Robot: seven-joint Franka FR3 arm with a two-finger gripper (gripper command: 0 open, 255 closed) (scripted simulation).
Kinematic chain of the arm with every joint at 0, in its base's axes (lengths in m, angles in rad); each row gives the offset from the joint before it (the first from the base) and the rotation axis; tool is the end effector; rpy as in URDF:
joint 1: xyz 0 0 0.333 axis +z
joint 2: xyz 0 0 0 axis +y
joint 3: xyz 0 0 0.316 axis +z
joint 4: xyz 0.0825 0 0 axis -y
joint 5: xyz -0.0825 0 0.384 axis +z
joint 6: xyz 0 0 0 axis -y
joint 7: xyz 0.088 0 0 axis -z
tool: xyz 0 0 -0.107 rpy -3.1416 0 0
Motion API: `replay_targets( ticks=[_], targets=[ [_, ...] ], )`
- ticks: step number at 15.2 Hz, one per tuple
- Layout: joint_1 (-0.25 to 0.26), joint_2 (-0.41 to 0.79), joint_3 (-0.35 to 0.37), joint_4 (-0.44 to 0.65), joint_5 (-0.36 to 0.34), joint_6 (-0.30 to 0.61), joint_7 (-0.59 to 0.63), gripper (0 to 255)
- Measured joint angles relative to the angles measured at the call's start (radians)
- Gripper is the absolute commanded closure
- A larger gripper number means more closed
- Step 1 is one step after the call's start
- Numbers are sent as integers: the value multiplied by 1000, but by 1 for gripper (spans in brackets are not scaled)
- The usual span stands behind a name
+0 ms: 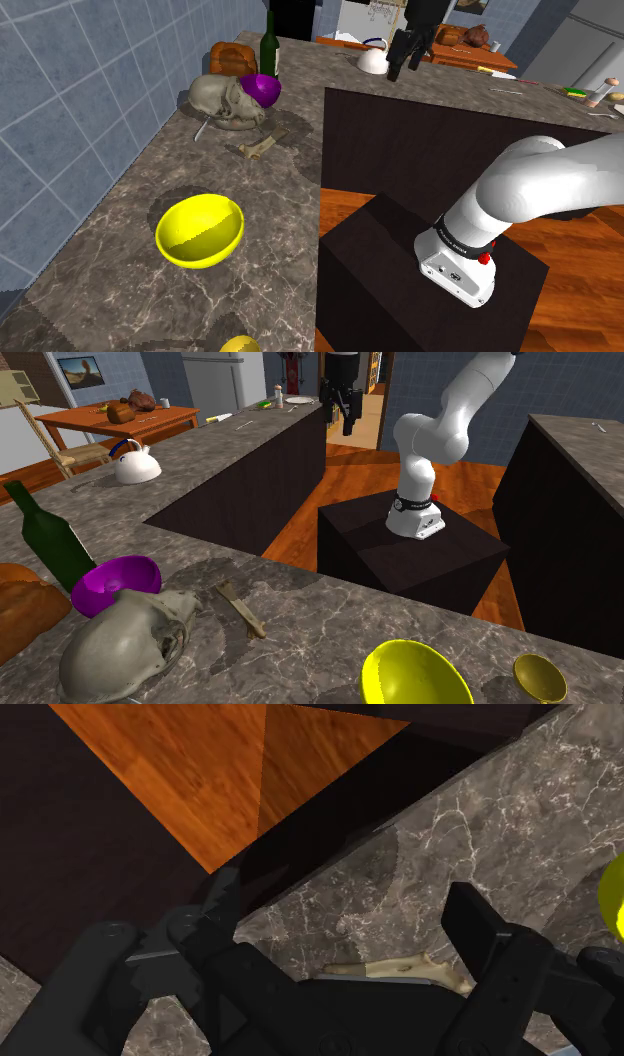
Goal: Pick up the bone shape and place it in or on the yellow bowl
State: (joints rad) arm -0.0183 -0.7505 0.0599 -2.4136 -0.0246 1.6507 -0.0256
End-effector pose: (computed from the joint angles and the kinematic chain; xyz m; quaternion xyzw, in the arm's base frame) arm 0.3214 0.0150 0.5587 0.9991 0.0265 -0.0067 0.0327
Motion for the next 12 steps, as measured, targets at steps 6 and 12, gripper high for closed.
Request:
replay_targets(
  ticks=[6, 12],
  targets=[
    [-15, 116, 77, 7, 58, 79, 173, 0],
    [-45, 320, 170, 51, 113, 201, 420, 0]
  ],
)
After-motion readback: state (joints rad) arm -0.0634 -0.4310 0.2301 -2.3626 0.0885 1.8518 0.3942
